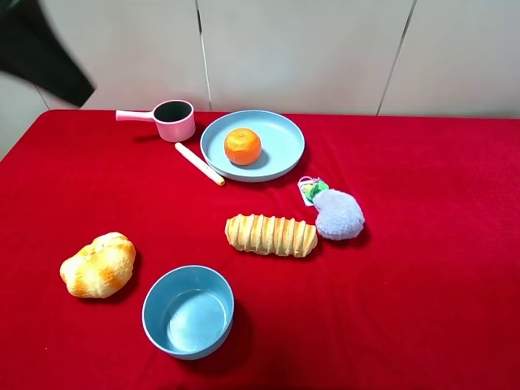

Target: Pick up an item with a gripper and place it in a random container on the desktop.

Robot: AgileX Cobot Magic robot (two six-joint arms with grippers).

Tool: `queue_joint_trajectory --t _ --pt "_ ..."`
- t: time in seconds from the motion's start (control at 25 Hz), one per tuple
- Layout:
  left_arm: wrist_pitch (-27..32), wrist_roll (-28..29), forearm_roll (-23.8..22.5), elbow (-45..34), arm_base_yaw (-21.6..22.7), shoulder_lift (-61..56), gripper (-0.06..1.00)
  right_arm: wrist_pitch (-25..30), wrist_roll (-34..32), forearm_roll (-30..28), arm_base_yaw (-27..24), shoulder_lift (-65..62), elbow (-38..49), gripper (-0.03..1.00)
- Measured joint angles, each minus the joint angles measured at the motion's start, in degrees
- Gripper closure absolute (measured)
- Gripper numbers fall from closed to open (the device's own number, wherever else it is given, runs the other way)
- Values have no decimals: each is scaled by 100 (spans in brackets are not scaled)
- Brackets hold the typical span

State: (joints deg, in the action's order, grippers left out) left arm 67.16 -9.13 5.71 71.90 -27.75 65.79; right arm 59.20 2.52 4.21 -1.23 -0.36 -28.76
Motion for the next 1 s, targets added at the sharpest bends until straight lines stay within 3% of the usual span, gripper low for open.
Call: queue_joint_trajectory --t 0.28,0.56,1.0 --pt "0 111 5 -1092 0 -1127 13 0 0 0 0 0 0 28" --pt "11 -308 15 -1667 0 -2239 -3 0 0 0 0 0 0 28" --pt "4 -277 -113 -2354 70 -3534 -5 0 0 0 0 0 0 28"
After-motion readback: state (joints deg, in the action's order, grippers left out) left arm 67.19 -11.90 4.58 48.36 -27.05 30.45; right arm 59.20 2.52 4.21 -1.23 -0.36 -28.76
